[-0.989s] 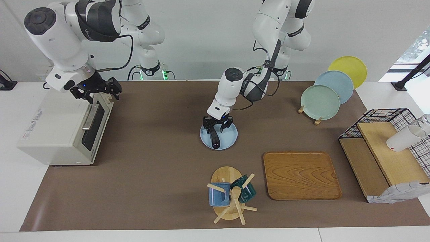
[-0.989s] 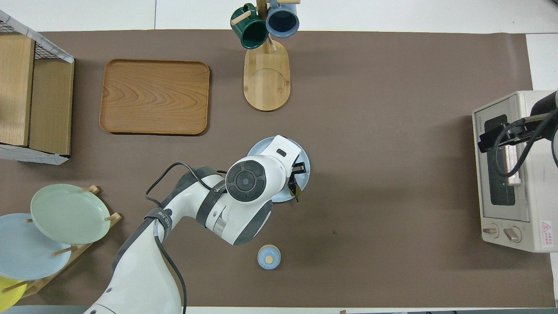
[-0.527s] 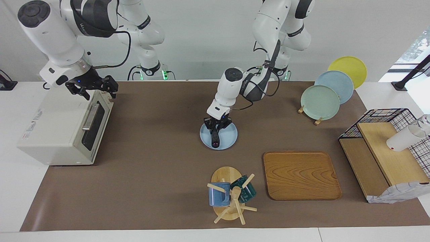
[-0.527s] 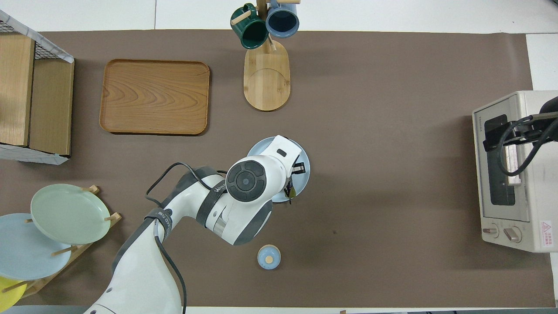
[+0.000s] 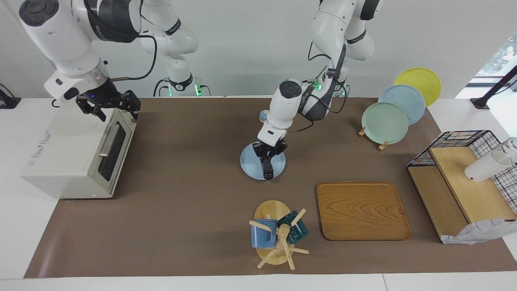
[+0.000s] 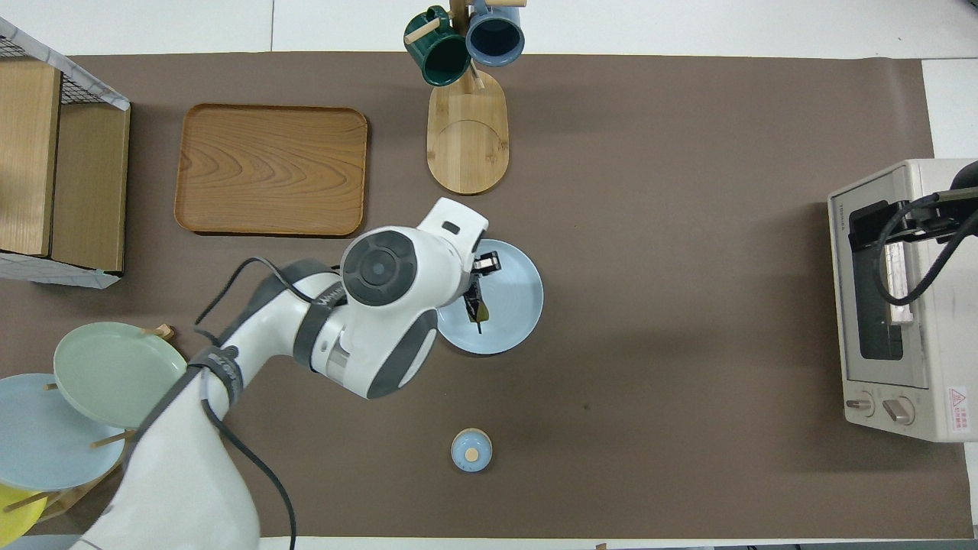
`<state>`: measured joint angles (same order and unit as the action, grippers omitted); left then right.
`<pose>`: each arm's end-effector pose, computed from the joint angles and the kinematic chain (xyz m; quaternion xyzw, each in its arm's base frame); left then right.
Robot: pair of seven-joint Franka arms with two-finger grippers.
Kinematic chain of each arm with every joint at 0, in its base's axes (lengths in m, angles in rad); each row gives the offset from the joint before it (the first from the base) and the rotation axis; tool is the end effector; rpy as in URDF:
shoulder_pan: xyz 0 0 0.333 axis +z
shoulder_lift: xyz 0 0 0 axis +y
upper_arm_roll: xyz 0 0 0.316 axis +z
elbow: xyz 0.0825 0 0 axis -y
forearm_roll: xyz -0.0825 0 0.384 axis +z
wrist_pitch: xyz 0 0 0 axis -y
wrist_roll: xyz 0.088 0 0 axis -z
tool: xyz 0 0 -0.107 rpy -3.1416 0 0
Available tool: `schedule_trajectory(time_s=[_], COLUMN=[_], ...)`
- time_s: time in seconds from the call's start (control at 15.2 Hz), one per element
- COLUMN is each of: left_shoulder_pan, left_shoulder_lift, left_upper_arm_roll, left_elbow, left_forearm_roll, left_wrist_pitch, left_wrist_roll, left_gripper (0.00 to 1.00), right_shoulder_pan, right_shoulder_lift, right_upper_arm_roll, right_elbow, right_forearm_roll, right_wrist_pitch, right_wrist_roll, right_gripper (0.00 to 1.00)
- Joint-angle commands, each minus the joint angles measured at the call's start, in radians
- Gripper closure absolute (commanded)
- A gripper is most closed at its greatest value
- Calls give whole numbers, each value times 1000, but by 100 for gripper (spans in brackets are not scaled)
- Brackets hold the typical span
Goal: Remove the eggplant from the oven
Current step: 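Carry the eggplant to the wooden tray and release it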
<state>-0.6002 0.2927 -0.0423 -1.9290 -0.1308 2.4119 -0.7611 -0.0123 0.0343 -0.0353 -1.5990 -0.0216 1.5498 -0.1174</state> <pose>0.5066 -0.3783 0.3565 0.9885 0.1046 0.0374 0.1023 0.5597 -0.0287 0.5904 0.9984 0.0351 -0.0425 0.0079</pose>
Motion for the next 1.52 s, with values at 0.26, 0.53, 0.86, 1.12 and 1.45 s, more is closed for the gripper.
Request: schedule_trajectory(time_s=[0.26, 0.53, 0.86, 1.12, 1.45], left_shoulder_pan=[288, 405, 503, 530, 528], left_shoulder_lift=[0, 89, 232, 238, 235], left_upper_arm_roll=[-11, -8, -8, -8, -8], left_elbow=[74, 183, 280, 286, 286], left_forearm_roll=[-1, -36, -24, -27, -35], left_wrist_pitch=[-123, -149, -151, -155, -162], left_wrist_roll=[245, 446, 658, 726, 726], left_gripper=[100, 100, 100, 100, 0], right_shoulder_pan=[-5, -3, -9, -8, -6], right_shoulder_lift=[-5, -5, -7, -7, -7], right_upper_arm_roll=[6, 5, 5, 6, 6], right_elbow=[4, 2, 1, -1, -1], right_forearm_roll=[9, 6, 6, 5, 5], right_wrist_pitch=[6, 4, 7, 7, 9], right_wrist_roll=[51, 55, 55, 55, 55], right_gripper=[0, 0, 0, 0, 0])
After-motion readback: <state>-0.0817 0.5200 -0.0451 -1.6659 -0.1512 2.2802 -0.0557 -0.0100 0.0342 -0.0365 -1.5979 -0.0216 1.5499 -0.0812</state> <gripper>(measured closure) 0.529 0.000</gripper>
